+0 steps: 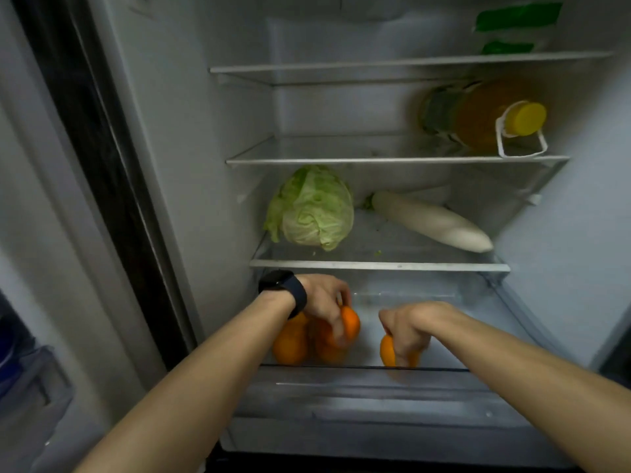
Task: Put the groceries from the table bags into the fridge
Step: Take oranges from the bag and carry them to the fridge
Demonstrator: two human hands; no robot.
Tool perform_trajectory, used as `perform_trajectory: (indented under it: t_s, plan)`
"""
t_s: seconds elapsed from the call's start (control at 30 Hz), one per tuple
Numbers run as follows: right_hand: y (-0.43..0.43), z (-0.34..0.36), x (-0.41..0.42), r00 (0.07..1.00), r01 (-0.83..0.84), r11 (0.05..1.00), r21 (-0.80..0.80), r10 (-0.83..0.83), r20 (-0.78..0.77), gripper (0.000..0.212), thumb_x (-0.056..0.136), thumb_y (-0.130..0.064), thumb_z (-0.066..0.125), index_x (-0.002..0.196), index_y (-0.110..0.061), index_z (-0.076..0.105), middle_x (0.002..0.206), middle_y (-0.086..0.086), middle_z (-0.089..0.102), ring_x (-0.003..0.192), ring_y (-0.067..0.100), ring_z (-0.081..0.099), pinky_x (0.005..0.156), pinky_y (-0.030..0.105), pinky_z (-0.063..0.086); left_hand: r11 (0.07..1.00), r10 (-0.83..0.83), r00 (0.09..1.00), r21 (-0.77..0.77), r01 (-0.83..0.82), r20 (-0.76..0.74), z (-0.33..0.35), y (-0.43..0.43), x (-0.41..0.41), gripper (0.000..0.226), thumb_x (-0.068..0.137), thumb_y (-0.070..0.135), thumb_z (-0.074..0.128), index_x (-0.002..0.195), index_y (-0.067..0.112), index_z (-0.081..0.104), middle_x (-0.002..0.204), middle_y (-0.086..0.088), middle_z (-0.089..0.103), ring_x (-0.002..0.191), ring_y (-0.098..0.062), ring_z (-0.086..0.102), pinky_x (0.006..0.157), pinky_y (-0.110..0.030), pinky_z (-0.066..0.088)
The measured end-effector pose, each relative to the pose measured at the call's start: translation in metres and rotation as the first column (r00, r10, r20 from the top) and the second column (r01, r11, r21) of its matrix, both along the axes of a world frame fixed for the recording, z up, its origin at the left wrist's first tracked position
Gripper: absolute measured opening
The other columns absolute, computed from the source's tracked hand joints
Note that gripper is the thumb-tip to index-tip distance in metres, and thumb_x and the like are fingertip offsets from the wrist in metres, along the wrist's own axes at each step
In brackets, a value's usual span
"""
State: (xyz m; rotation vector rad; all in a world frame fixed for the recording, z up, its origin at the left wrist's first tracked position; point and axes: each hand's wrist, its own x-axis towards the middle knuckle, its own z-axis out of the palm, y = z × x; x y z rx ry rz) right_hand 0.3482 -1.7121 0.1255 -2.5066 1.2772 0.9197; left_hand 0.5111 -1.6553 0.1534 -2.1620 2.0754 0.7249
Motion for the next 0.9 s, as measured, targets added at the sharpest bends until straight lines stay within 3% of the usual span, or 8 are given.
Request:
perform_trajectory:
  t_s: [0.13,0.2,0.33,0.4,0.47,0.57,0.73,0.9]
  plan:
    - [-0.003,-0.003,-0.006,1.000,-0.017,1.000,-0.020,0.016,-0.025,0.071,0.082,-0.019,0.078,0.139,-0.022,0.036,0.090,-0.003,0.050,0.085,0.023,0.057,0.058,0.030,0.051,0.998,-0.018,1.000,-0.056,0.019,0.021,-0.004,-0.021,-0.014,0.070,0.065,0.032,0.090,0.126,0.025,0.056,0.119,0.002,0.059,0.099,-0.017,0.056,0.082,-0.028,0.051]
    - [-0.003,-0.006,-0.007,0.999,-0.011,1.000,-0.003,0.011,-0.046,0.075,0.083,-0.015,0.076,0.142,-0.025,0.031,0.087,-0.003,0.047,0.087,0.023,0.057,0.065,0.031,0.052,0.998,-0.028,0.998,-0.052,0.031,0.053,-0.011,-0.030,-0.020,0.072,0.065,0.033,0.090,0.128,0.025,0.056,0.125,0.001,0.059,0.104,-0.019,0.057,0.081,-0.027,0.050]
    - [-0.007,-0.009,-0.012,0.998,0.046,0.998,0.033,-0.045,-0.032,0.090,0.085,-0.019,0.077,0.152,-0.026,0.017,0.138,0.010,0.053,0.117,0.029,0.061,0.085,0.036,0.052,1.000,-0.029,0.994,0.006,0.029,0.107,-0.023,-0.042,-0.029,0.073,0.063,0.036,0.091,0.127,0.030,0.055,0.128,0.001,0.058,0.102,-0.019,0.055,0.082,-0.032,0.052]
    - [-0.013,-0.010,-0.018,0.996,0.086,0.996,0.033,-0.085,-0.013,0.097,0.083,-0.025,0.079,0.154,-0.026,0.013,0.146,0.012,0.048,0.123,0.032,0.058,0.089,0.040,0.052,0.999,-0.038,0.993,0.041,0.033,0.109,-0.029,-0.044,-0.033,0.074,0.064,0.037,0.090,0.129,0.031,0.054,0.128,0.002,0.056,0.106,-0.020,0.055,0.082,-0.033,0.052]
    - [-0.019,-0.013,-0.020,0.991,0.128,0.990,0.065,-0.129,0.015,0.100,0.080,-0.027,0.082,0.154,-0.026,0.014,0.144,0.012,0.049,0.119,0.031,0.061,0.093,0.040,0.054,0.997,-0.044,0.994,0.064,0.038,0.102,-0.034,-0.043,-0.036,0.075,0.065,0.037,0.090,0.129,0.031,0.053,0.129,0.002,0.055,0.110,-0.022,0.056,0.085,-0.036,0.054]
    - [-0.022,-0.016,-0.021,0.978,0.182,0.978,0.107,-0.191,0.082,0.105,0.075,-0.025,0.086,0.151,-0.026,0.014,0.125,0.008,0.056,0.103,0.026,0.068,0.092,0.044,0.057,0.997,-0.044,0.994,0.062,0.038,0.100,-0.041,-0.040,-0.040,0.076,0.064,0.036,0.091,0.129,0.029,0.052,0.129,0.001,0.056,0.112,-0.024,0.057,0.089,-0.039,0.055]
    - [-0.022,-0.018,-0.020,0.982,0.178,0.983,0.050,-0.180,0.051,0.115,0.076,-0.028,0.085,0.155,-0.027,0.002,0.137,0.011,0.056,0.108,0.028,0.066,0.094,0.044,0.056,0.993,-0.108,0.978,0.070,0.097,0.178,-0.052,-0.038,-0.048,0.078,0.067,0.041,0.088,0.132,0.026,0.049,0.131,-0.003,0.056,0.114,-0.025,0.056,0.086,-0.039,0.052]
    - [-0.022,-0.019,-0.021,0.982,0.180,0.983,0.016,-0.181,0.049,0.115,0.077,-0.026,0.084,0.156,-0.024,0.000,0.140,0.012,0.054,0.113,0.029,0.063,0.094,0.042,0.055,0.995,-0.082,0.984,0.065,0.072,0.156,-0.054,-0.037,-0.046,0.077,0.068,0.044,0.087,0.132,0.025,0.048,0.132,-0.004,0.056,0.114,-0.026,0.056,0.078,-0.036,0.047]
